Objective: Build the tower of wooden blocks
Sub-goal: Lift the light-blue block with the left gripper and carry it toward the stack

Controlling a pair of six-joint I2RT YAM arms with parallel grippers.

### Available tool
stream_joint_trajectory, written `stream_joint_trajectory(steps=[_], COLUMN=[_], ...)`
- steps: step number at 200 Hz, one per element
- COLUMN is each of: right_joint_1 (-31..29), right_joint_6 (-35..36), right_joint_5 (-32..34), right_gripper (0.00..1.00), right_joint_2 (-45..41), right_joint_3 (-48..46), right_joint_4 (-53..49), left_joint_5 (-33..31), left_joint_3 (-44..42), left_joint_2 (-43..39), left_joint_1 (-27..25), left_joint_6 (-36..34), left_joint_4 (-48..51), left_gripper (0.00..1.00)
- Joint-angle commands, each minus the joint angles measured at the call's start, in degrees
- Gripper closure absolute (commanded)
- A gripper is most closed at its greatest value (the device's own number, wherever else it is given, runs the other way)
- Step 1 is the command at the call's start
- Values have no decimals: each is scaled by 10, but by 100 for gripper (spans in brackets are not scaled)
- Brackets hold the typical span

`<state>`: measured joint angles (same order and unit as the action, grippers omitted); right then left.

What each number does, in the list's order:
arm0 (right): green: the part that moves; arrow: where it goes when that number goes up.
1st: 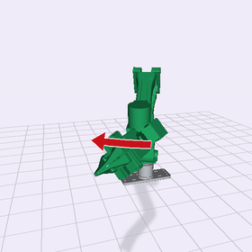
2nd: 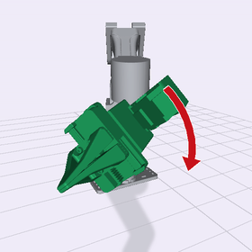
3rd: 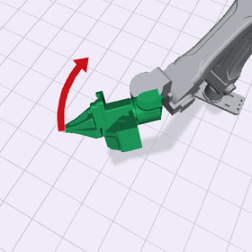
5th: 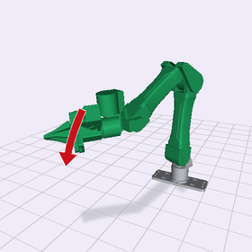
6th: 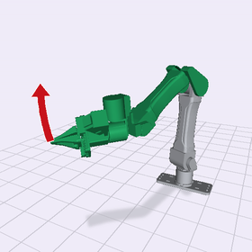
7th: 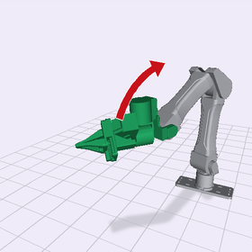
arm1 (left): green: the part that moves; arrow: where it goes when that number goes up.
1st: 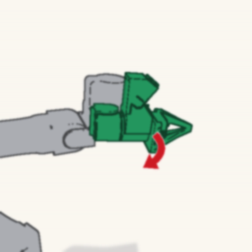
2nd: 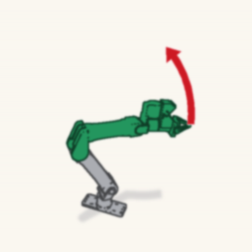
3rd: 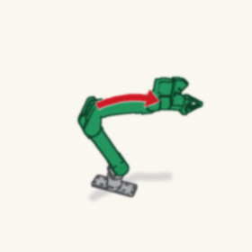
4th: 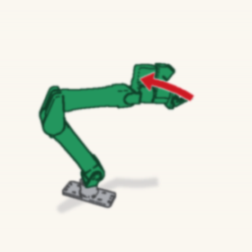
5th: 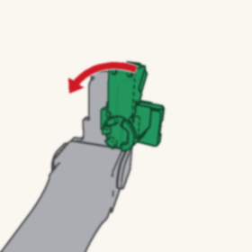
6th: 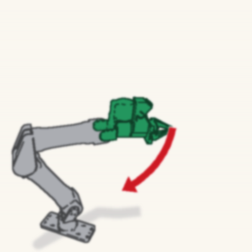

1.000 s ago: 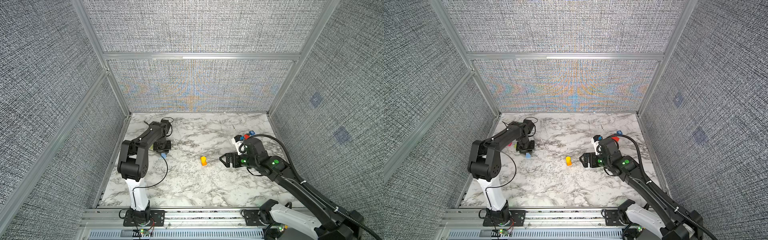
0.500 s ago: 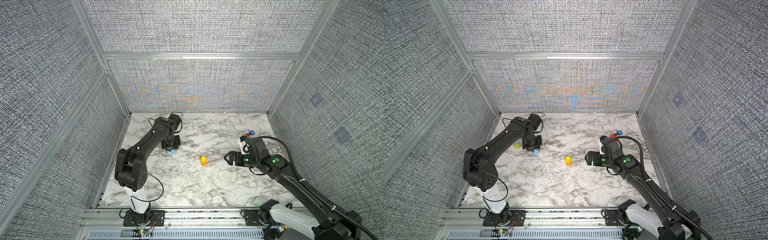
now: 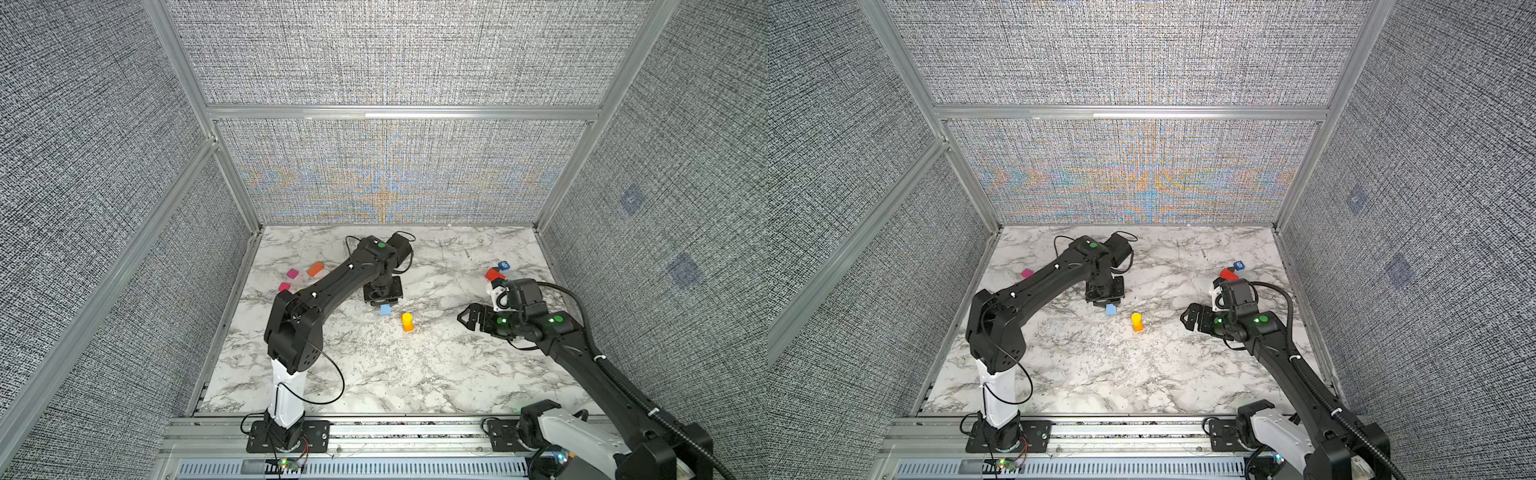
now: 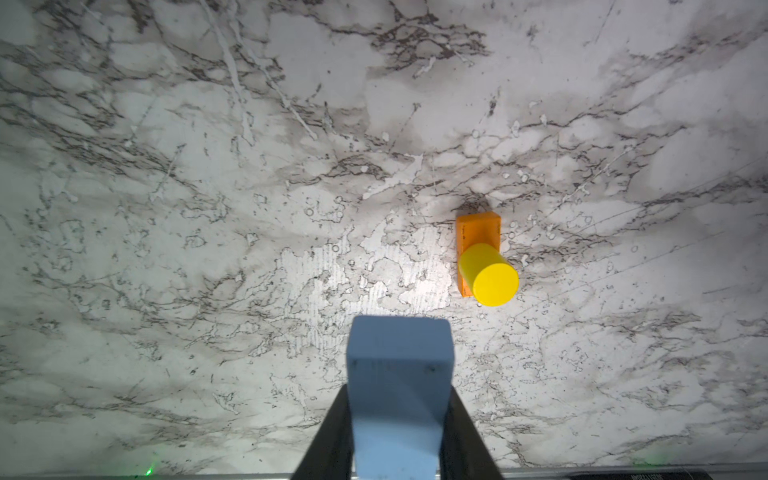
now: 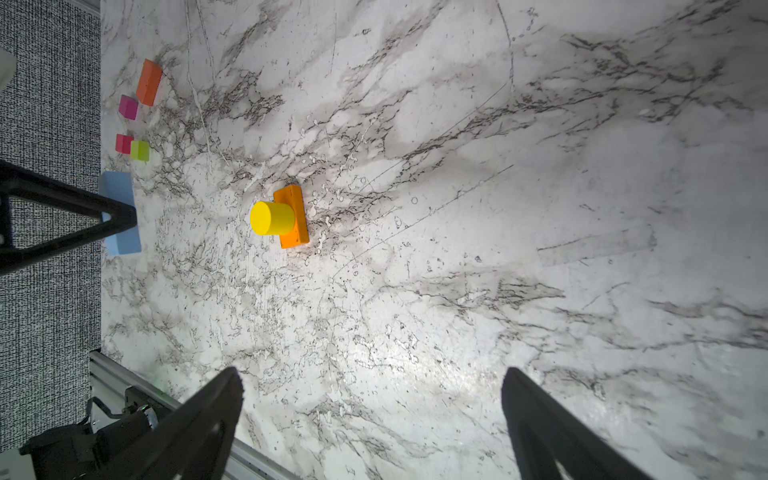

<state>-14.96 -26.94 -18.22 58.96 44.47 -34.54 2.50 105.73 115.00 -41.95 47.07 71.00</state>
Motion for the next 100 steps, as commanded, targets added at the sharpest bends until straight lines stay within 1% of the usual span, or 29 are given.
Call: stream_joint_trajectory(steps=[1, 46, 100], right_joint_1=[9, 36, 48], right_joint_6=[5, -6, -8], right_joint_5=[-22, -31, -41], right_gripper=[1, 1, 1], right_joint_2=[-1, -3, 10], right_joint_3=[-9, -23, -36], right_joint_4=[10, 19, 25], left_joint_5=[-8, -2, 5], left_joint_3=[25, 57, 76], left_joint_2=[24, 54, 83], left_joint_1=[-13, -29, -36], left_joint_6=[29, 61, 78], left_joint_4=[20, 11, 2], left_gripper=[74, 74, 74])
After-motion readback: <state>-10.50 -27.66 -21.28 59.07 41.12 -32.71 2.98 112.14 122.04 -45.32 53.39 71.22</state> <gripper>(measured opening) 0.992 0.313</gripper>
